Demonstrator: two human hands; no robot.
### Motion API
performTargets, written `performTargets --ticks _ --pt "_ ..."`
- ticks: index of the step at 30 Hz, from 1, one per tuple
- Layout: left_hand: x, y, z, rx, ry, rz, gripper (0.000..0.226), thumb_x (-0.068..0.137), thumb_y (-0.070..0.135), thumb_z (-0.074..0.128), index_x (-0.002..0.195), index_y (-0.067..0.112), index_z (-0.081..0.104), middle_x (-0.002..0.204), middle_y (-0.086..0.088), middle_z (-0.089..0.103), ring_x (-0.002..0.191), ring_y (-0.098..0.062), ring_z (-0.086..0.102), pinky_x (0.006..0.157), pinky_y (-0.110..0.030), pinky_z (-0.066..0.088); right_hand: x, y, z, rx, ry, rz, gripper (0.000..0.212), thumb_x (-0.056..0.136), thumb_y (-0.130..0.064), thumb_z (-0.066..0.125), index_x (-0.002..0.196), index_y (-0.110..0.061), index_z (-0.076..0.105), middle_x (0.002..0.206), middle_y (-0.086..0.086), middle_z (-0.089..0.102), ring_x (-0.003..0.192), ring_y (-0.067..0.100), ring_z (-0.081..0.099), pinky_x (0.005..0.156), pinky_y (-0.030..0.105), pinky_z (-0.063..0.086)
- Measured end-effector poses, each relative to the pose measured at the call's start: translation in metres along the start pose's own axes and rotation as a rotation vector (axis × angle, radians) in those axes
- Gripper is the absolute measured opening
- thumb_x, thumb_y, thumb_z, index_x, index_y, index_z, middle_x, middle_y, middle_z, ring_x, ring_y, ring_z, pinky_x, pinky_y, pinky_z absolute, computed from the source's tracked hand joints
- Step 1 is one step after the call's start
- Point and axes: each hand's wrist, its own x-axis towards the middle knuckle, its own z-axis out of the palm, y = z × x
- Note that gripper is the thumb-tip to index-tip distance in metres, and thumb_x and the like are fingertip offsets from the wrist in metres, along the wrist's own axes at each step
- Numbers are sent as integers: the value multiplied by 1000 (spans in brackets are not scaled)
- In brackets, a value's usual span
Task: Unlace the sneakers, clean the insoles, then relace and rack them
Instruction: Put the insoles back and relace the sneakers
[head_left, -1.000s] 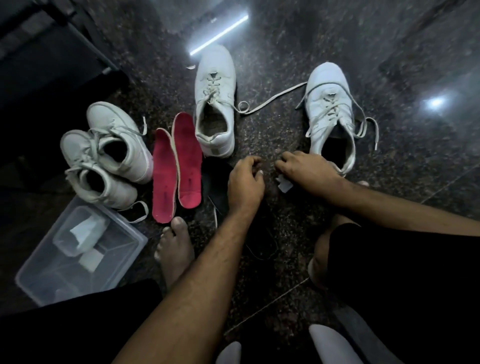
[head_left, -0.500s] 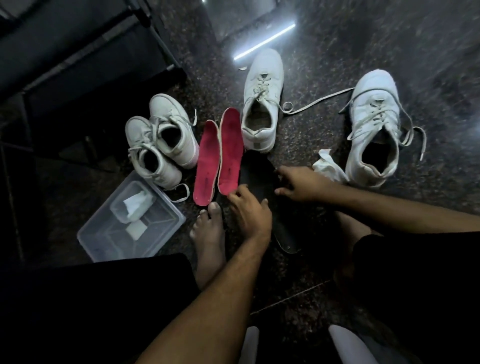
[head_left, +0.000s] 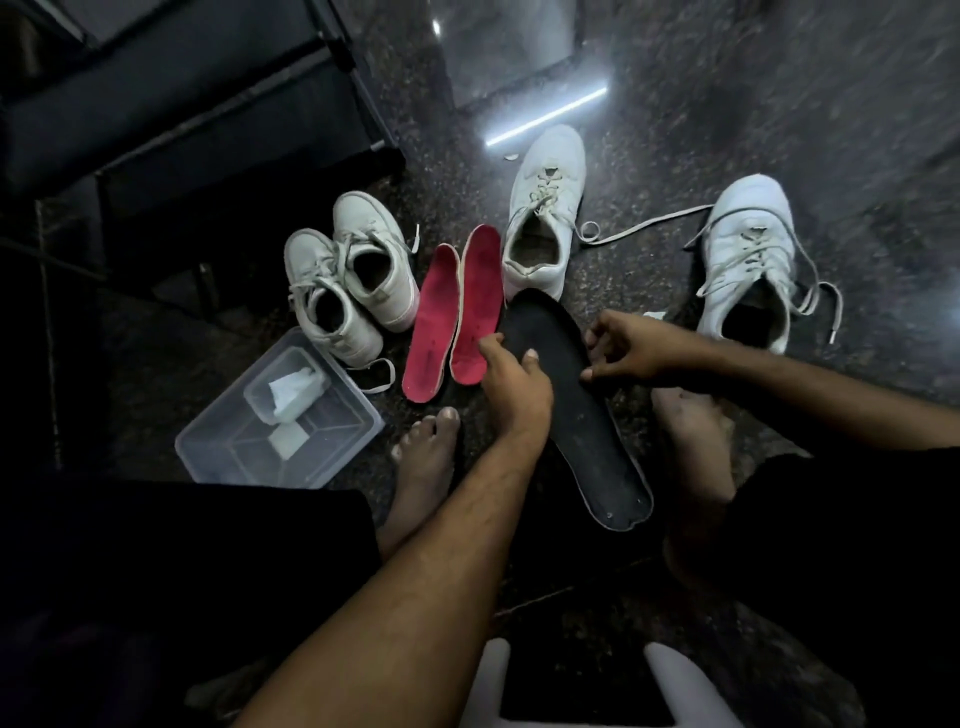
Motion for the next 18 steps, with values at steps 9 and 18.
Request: performTargets --ticks 9,18 --pt "36 83 -54 -75 -160 73 55 85 15 73 130 1 46 121 -14 63 111 -28 63 96 -37 52 -12 -116 -58 -192 -17 -62 21 82 -15 78 94 -3 66 72 5 69 54 10 65 57 29 53" --pt "103 70 -57 -113 -165 26 48 72 18 78 119 11 68 109 -8 73 98 -25 70 90 -39 58 -1 26 26 -546 431 175 48 99 -19 50 142 -11 33 137 12 50 111 32 55 84 43 48"
